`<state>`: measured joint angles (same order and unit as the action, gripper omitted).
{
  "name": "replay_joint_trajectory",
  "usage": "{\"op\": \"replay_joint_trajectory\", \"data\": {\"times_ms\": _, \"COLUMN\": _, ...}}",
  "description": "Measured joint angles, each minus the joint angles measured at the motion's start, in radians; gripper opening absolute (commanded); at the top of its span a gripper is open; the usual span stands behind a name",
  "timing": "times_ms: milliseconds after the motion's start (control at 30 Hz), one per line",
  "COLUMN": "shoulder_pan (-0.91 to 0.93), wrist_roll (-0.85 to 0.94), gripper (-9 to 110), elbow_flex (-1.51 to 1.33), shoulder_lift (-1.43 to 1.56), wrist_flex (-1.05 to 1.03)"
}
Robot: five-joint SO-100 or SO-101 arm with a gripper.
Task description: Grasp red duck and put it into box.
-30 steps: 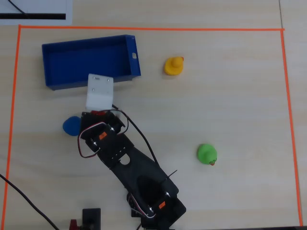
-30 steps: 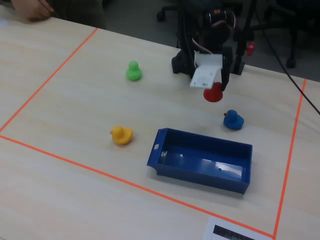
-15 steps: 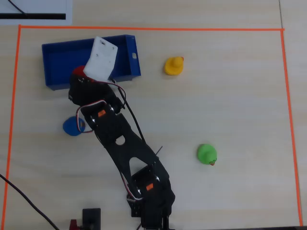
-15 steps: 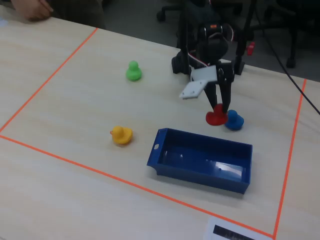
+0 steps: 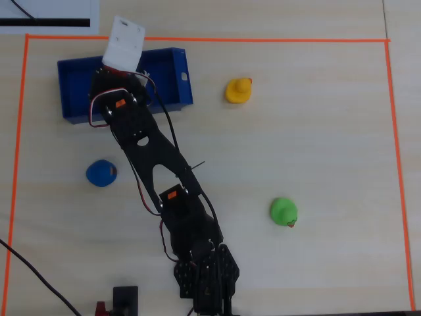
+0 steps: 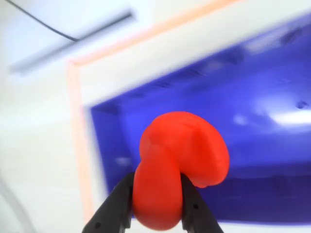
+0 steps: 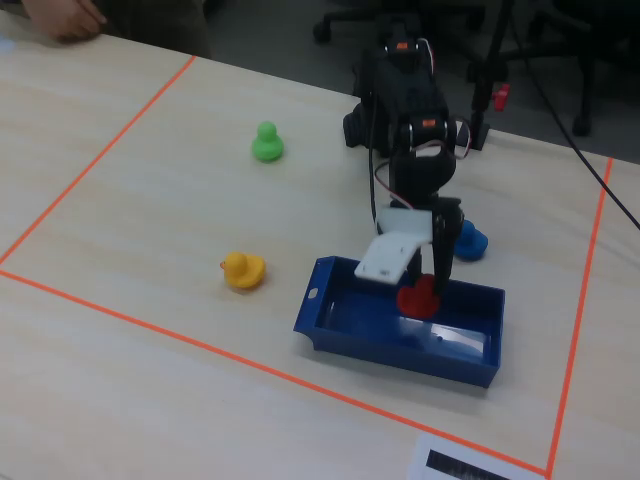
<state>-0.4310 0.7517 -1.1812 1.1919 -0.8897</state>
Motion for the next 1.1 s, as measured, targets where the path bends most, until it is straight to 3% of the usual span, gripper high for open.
{"op": "replay_joint_trajectory", "data": {"times_ms": 133, "shoulder_pan": 0.026, "wrist_roll": 0.035, "gripper": 8, "elbow_flex": 0.002, "shoulder_lift": -0.037, "wrist_flex": -0.011}}
{"op": "replay_joint_trajectory", "data": {"times_ms": 233, "shoulder_pan": 0.060, "wrist_roll": 0.052, "gripper": 26, "elbow_flex": 0.002, "shoulder_lift": -0.074, "wrist_flex": -0.021}}
{"op": "replay_joint_trajectory", "data": {"times_ms": 367, "shoulder_pan": 0.081, "wrist_roll": 0.080, "gripper": 28, "elbow_flex": 0.002, "shoulder_lift": -0.078, "wrist_flex": -0.080}}
{"op": "replay_joint_trajectory", "data": {"times_ms": 533, "shoulder_pan": 0.100, "wrist_roll": 0.100, "gripper": 21, "elbow_flex": 0.064, "shoulder_lift": -0.005, "wrist_flex": -0.189}}
{"op": "replay_joint_trajectory", "data": {"times_ms": 600, "shoulder_pan": 0.120, "wrist_roll": 0.120, "gripper": 12, "elbow_flex": 0.074, "shoulder_lift": 0.087, "wrist_flex": -0.242}}
{"op": "replay_joint_trajectory", "data": {"times_ms": 633, "shoulder_pan": 0.129, "wrist_roll": 0.130, "gripper": 1, "elbow_flex": 0.064, "shoulder_lift": 0.147, "wrist_flex": -0.259}}
{"op": "replay_joint_trajectory", "data": {"times_ms": 667, "shoulder_pan": 0.137, "wrist_roll": 0.138, "gripper": 0, "elbow_flex": 0.043, "shoulder_lift": 0.198, "wrist_flex": -0.268}}
{"op": "replay_joint_trajectory", "data": {"times_ms": 833, "shoulder_pan": 0.199, "wrist_roll": 0.238, "gripper": 0, "elbow_flex": -0.285, "shoulder_lift": 0.554, "wrist_flex": -0.258}}
{"op": "replay_joint_trajectory", "data": {"times_ms": 1100, "shoulder_pan": 0.354, "wrist_roll": 0.443, "gripper": 0, "elbow_flex": -1.261, "shoulder_lift": 1.250, "wrist_flex": -0.037}}
